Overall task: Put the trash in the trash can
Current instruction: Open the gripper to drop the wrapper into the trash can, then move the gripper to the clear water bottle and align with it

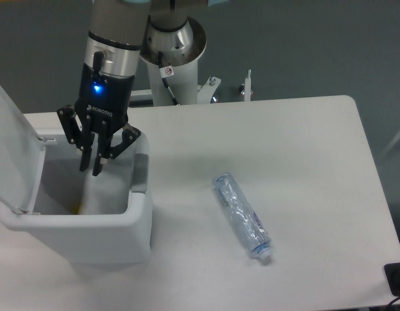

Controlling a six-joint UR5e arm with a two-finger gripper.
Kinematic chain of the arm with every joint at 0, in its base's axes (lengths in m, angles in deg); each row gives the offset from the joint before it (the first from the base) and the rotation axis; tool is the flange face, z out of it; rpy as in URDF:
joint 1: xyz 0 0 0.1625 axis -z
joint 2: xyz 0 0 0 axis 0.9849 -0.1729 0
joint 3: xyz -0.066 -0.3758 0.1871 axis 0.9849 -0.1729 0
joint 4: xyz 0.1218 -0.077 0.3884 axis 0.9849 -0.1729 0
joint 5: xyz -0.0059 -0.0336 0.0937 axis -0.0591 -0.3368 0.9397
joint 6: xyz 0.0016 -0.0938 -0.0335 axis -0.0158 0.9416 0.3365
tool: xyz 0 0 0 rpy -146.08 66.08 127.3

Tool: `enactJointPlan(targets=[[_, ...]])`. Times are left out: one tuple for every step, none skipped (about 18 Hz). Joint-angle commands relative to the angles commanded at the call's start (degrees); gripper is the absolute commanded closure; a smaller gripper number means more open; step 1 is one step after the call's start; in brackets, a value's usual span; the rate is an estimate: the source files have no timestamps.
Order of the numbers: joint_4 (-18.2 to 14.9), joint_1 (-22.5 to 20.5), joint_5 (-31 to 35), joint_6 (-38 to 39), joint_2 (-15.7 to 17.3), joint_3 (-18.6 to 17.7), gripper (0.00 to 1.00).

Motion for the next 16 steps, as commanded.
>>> enactJointPlan(targets=[[0.0,-3.8,-0.1,-0.1,0.2,0.9,0.00],[0.0,-6.3,-0.2,-0.2,-0.3,1.8,0.00],[-0.1,-8.2,-0.2,-0.3,-1.4,2.8,0.00],[0.0,-9.9,-0.1,-0.5,-3.1,3.8,0.00],[-0.1,-11.9,-0.1,-1.3,-4.6,4.8,0.00],[-0.1,-14.2,-0.1,-2.4,-7.2,6.8,0.00],[-0.2,-16.4,-0.1,-2.5,-9.2,8.3,0.00],[-0.1,-18.4,0.0,-2.5,-11.4,9.1,0.00],[-0.2,-19.6,0.2,-2.5,-13.1,9.2,0.00],[-0.3,-20.1,0.3,-2.5,-14.1,9.1,0.00],[-0.4,-20.4,0.9,-2.7,-14.6,8.5,0.00],[-0.7,-20.4,2.5,-3.2,-15.0,8.0,0.00],[-0.8,-20.4,5.3,-3.9,-15.6,7.3,0.00],[-1.1,-20.2,7.8,-4.0,-16.1,7.0,0.00],[-1.6,-20.0,9.1,-4.0,-17.0,7.1,0.00],[-3.3,-19.9,9.7,-4.0,-17.7,7.4,0.00]])
